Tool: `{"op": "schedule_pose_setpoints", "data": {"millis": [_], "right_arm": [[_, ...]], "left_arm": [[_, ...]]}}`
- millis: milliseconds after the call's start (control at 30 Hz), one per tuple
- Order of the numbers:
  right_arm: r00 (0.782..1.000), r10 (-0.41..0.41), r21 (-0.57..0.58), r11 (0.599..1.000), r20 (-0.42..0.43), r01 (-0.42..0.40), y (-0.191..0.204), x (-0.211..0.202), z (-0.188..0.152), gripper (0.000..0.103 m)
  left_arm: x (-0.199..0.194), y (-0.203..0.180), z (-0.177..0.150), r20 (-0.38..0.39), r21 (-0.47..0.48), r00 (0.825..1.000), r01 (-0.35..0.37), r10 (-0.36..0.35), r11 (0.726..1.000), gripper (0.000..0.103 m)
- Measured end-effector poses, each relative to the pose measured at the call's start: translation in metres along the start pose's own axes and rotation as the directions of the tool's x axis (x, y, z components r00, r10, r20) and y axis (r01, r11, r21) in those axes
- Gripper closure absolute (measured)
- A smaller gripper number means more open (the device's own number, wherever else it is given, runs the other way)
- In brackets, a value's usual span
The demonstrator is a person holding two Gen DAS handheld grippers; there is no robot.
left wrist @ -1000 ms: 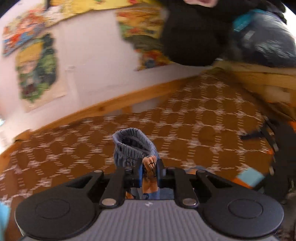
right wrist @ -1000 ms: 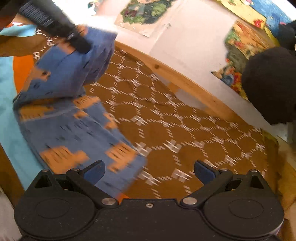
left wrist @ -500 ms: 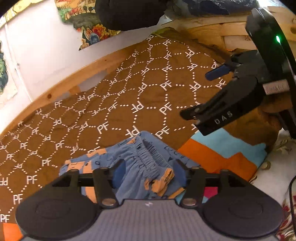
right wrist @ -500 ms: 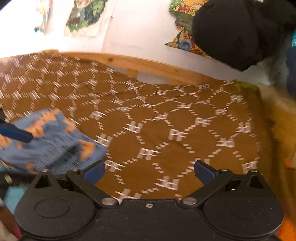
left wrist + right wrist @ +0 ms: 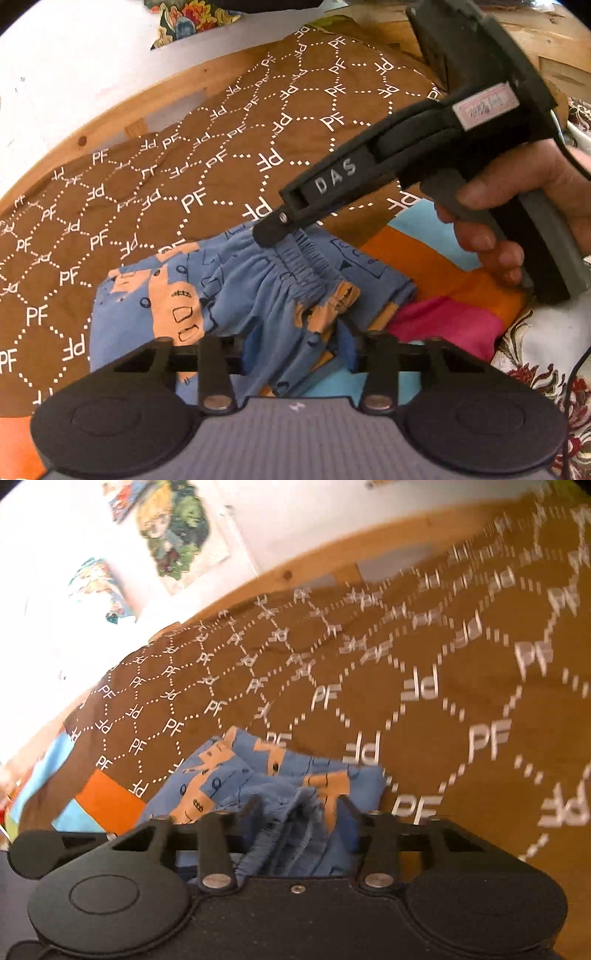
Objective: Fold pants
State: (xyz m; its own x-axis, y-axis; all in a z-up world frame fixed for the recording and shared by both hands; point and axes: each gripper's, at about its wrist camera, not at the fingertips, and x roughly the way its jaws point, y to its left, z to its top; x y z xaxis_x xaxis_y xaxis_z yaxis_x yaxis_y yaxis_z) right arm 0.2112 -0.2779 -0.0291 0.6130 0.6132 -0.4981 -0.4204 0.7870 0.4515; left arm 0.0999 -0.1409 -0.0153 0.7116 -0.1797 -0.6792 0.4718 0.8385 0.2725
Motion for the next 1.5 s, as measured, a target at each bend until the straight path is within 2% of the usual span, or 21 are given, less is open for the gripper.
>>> {"op": "schedule_pose_setpoints", "data": {"millis": [67,100,133,200,433,567,667,733,767,800,900,933,967,1000,1033,1100,1167,1267,1333,1400,1500], "right_arm": [[1.0,-0.011,0.004,1.0,0.004,0.011,0.001,0.001,-0.003,0.078],[1.0,-0.013,0.004,1.0,0.01,0.013,0.001,0.001,-0.004,0.088],[1.0,-0.005,0.017,1.0,0.02,0.005,0.001,-0.001,-0.004,0.093],[0.999,0.011,0.044,0.999,0.036,-0.012,-0.001,-0.003,-0.005,0.094],[0.999,0.013,0.08,0.997,0.038,-0.016,0.0,-0.032,0.019,0.095],[0.998,-0.06,0.001,0.998,-0.02,0.06,0.002,-0.032,0.019,0.095],[0.991,-0.11,-0.009,0.994,-0.073,0.11,-0.004,-0.022,0.008,0.094],[0.987,-0.14,-0.063,0.989,-0.082,0.135,-0.002,-0.018,0.004,0.093],[0.985,-0.152,-0.091,0.985,-0.082,0.145,0.0,-0.018,0.002,0.092],[0.983,-0.167,-0.12,0.98,-0.082,0.157,0.002,-0.017,0.002,0.086],[0.972,-0.229,-0.148,0.964,-0.054,0.219,0.005,-0.021,0.002,0.056],[0.968,-0.248,-0.15,0.959,-0.039,0.24,0.007,-0.023,0.002,0.044],[0.966,-0.258,-0.153,0.956,-0.025,0.252,0.011,-0.024,0.003,0.036],[0.964,-0.268,-0.154,0.952,-0.007,0.263,0.015,-0.026,0.003,0.02],[0.962,-0.272,-0.153,0.95,0.012,0.271,0.02,-0.027,0.002,0.012],[0.967,-0.253,-0.18,0.951,0.015,0.251,0.034,-0.025,-0.003,0.006],[0.964,-0.266,-0.249,0.934,-0.006,0.256,0.049,-0.016,-0.01,0.005],[0.921,-0.384,-0.394,0.857,-0.058,0.333,0.06,-0.005,-0.033,0.004],[0.922,-0.381,-0.414,0.851,-0.066,0.323,0.053,-0.012,-0.043,0.001],[0.934,-0.341,-0.328,0.898,-0.105,0.291,0.039,-0.022,-0.039,0.001],[0.95,-0.268,-0.27,0.938,-0.16,0.219,0.03,-0.03,-0.023,0.001]], "left_arm": [[-0.002,0.003,0.0,0.015,-0.021,1.0,0.003,-0.003,1.0,0.083],[-0.003,0.003,0.001,0.019,-0.028,1.0,0.005,-0.004,1.0,0.087],[-0.003,0.004,0.002,0.022,-0.032,1.0,0.006,-0.005,0.999,0.089],[-0.007,0.005,0.004,0.037,-0.035,0.999,0.003,-0.002,0.999,0.094],[-0.03,-0.006,0.013,0.11,-0.005,0.994,-0.002,0.003,1.0,0.094],[-0.013,-0.021,0.012,0.062,0.052,0.998,0.027,-0.03,0.998,0.093],[-0.001,-0.02,0.006,0.027,0.029,0.997,0.069,-0.07,0.997,0.088],[-0.003,-0.014,0.005,0.036,0.005,0.993,0.11,-0.111,0.994,0.078],[-0.007,-0.009,0.005,0.048,-0.015,0.989,0.141,-0.14,0.99,0.062],[-0.012,-0.003,0.003,0.067,-0.047,0.982,0.18,-0.177,0.983,0.047],[-0.027,0.026,-0.005,0.125,-0.209,0.966,0.248,-0.225,0.946,0.04],[-0.031,0.037,-0.008,0.137,-0.275,0.969,0.237,-0.206,0.932,0.038],[-0.034,0.049,-0.013,0.147,-0.347,0.976,0.202,-0.159,0.916,0.029],[-0.035,0.058,-0.016,0.143,-0.406,0.986,0.143,-0.092,0.903,0.016],[-0.037,0.067,-0.02,0.116,-0.46,0.993,0.06,-0.007,0.886,0.011],[-0.034,0.082,-0.026,0.046,-0.528,0.991,-0.082,0.125,0.846,0.008],[-0.026,0.093,-0.033,-0.043,-0.551,0.983,-0.174,0.181,0.816,0.007],[-0.006,0.094,-0.045,-0.205,-0.494,0.956,-0.288,0.212,0.82,0.006],[-0.01,0.092,-0.056,-0.189,-0.5,0.959,-0.278,0.211,0.82,0.005],[-0.015,0.091,-0.062,-0.187,-0.507,0.959,-0.281,0.215,0.815,0.003],[-0.022,0.095,-0.065,-0.175,-0.519,0.965,-0.261,0.197,0.814,0.004]]}}
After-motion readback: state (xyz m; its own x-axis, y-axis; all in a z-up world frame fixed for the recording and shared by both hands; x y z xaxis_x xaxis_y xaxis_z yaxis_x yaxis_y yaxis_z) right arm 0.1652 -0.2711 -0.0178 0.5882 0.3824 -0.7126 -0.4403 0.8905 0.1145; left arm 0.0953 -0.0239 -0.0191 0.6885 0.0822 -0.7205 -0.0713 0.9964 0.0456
